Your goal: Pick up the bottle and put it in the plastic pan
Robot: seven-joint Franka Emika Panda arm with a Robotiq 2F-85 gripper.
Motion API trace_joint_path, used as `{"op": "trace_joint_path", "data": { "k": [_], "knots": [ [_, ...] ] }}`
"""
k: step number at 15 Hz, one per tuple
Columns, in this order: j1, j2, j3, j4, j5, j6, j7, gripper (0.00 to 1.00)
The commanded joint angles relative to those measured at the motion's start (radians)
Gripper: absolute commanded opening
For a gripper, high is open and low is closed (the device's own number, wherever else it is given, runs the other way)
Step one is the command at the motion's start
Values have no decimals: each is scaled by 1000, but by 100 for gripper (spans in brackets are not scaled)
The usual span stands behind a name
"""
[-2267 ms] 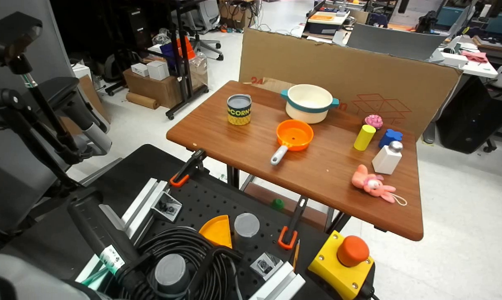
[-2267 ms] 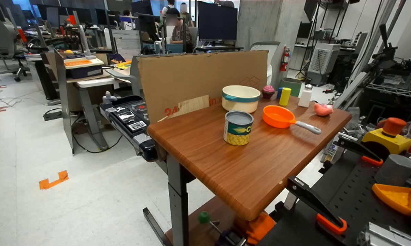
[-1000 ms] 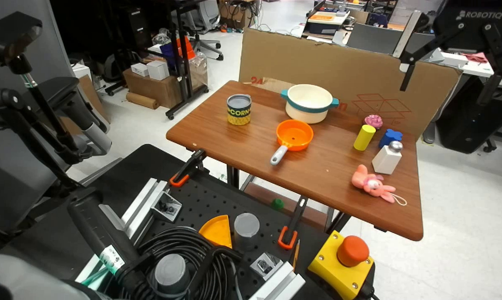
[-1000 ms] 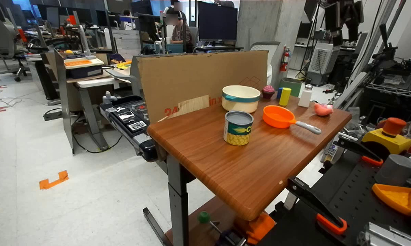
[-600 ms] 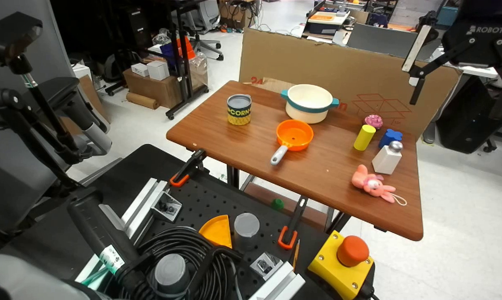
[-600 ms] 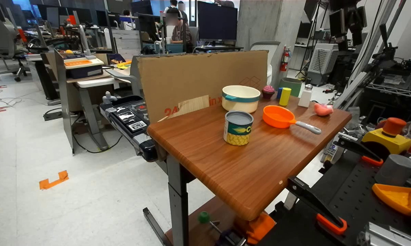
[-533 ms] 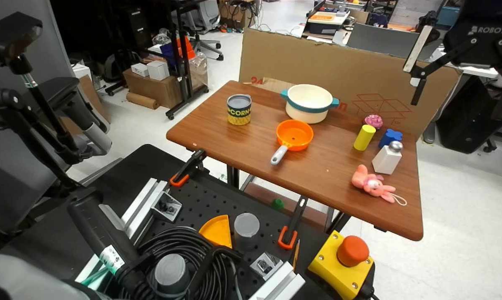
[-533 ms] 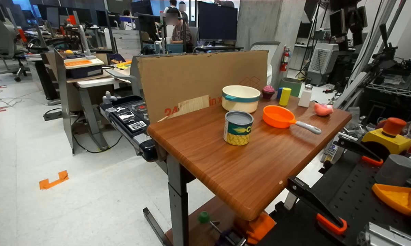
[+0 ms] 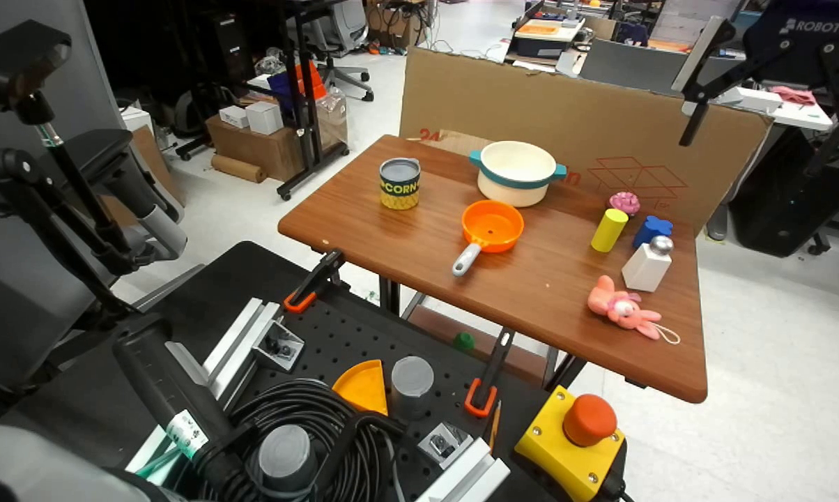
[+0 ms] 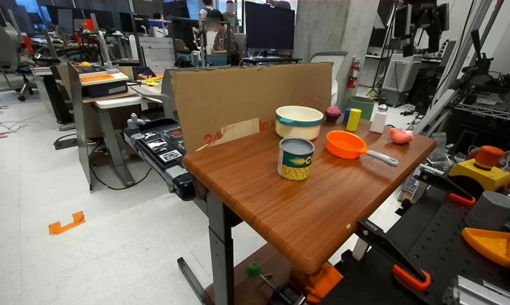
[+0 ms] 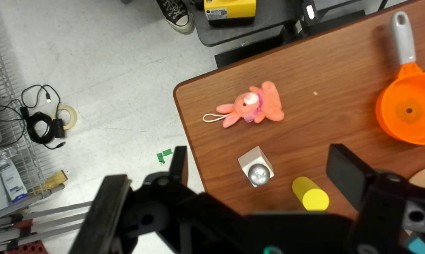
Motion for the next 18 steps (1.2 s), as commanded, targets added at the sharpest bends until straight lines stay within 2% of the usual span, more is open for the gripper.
{"op": "trace_joint_path", "data": {
  "k": [1,6,8,13,18],
  "knots": [
    [-2,8,4,18,29,42,11,100],
    [12,9,-7,3,-57,240,42,100],
    [14,16,-7,5,-79,280,56,100],
    [-1,26,29,20,35,190,-50,100],
    [-2,51,33,26,49,128,-100,100]
  ]
}}
